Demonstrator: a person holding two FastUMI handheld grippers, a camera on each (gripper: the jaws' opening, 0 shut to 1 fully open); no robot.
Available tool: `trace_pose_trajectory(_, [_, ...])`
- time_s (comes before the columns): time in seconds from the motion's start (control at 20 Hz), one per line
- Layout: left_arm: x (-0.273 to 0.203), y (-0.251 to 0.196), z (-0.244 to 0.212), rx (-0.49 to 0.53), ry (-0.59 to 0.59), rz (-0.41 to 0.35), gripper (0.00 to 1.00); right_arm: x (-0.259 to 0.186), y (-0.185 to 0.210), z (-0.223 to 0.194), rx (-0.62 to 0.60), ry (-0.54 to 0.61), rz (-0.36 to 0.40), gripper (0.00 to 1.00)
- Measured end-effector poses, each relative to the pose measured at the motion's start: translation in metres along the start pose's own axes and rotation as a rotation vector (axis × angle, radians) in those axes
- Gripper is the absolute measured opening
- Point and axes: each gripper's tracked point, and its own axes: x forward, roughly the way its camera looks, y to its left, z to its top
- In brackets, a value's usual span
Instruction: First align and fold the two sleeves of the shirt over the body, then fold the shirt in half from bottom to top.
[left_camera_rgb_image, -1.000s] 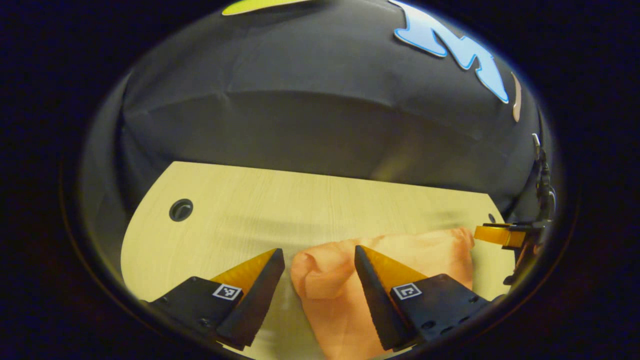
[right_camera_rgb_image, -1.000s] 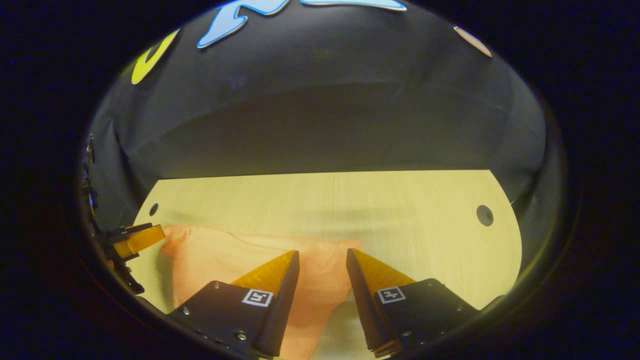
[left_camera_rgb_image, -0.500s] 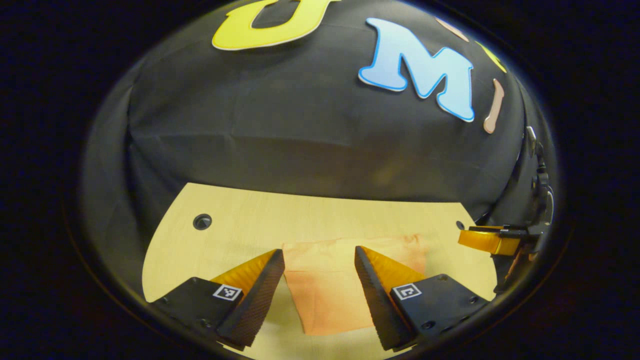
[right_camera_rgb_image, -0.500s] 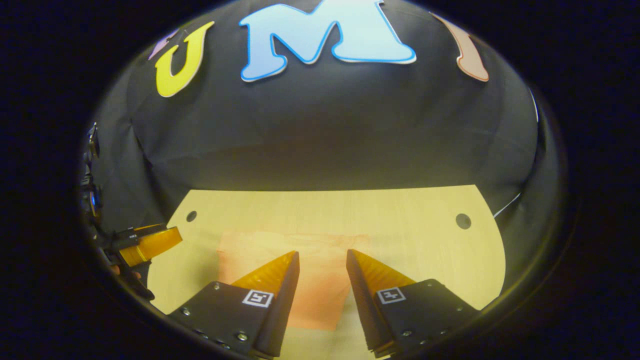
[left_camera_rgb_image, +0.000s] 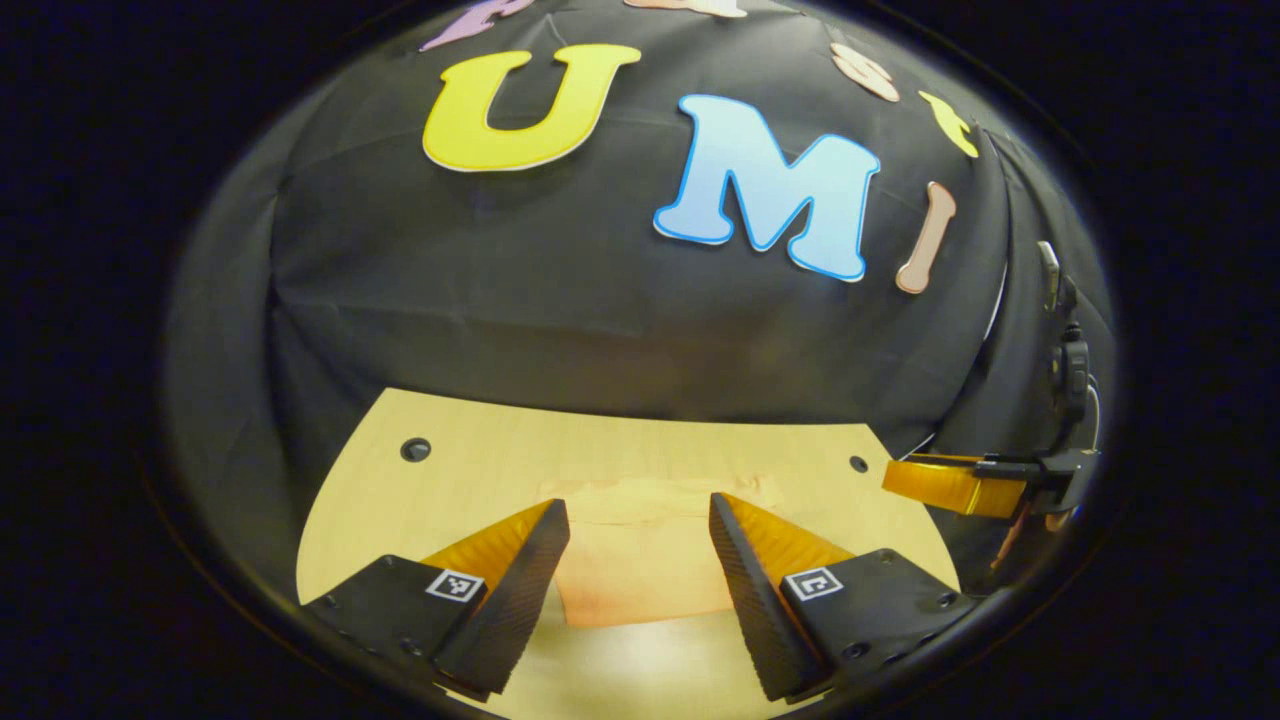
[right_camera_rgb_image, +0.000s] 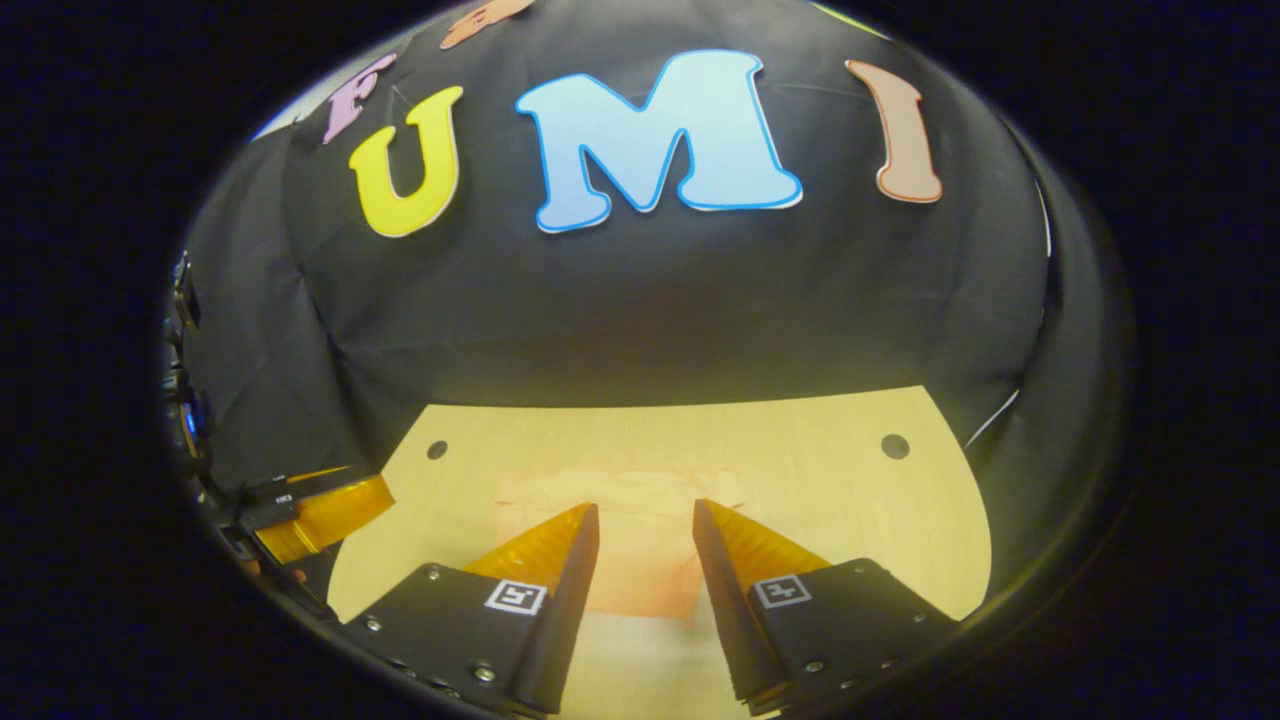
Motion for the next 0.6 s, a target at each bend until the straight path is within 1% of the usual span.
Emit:
trace_pose_trajectory(0.05, [-0.01,-0.004,-0.002,0.003,-0.005,-0.001,0.94,-0.01,0.003,0.0,0.008,-0.015,0.003,0.6])
trace_pose_trajectory(0.1, [-0.02,-0.008,-0.003,0.004,-0.014,-0.004,0.89,-0.021,0.004,0.0,0.015,-0.03,0.003,0.6])
trace_pose_trajectory(0.25, [-0.05,-0.015,-0.006,0.009,-0.038,-0.002,0.89,-0.049,0.01,-0.005,0.016,-0.066,0.003,0.6])
trace_pose_trajectory(0.4, [-0.075,-0.02,-0.009,0.03,-0.067,0.004,0.89,-0.069,0.021,-0.019,0.009,-0.104,0.009,0.6])
trace_pose_trajectory(0.5, [-0.093,-0.02,-0.013,0.038,-0.079,0.002,0.94,-0.074,0.026,-0.03,0.002,-0.115,0.009,0.6])
trace_pose_trajectory(0.55, [-0.1,-0.018,-0.015,0.041,-0.086,0.003,0.98,-0.077,0.029,-0.036,-0.002,-0.123,0.008,0.6])
trace_pose_trajectory(0.6, [-0.106,-0.018,-0.016,0.044,-0.092,0.002,0.89,-0.08,0.031,-0.038,-0.004,-0.127,0.007,0.54])
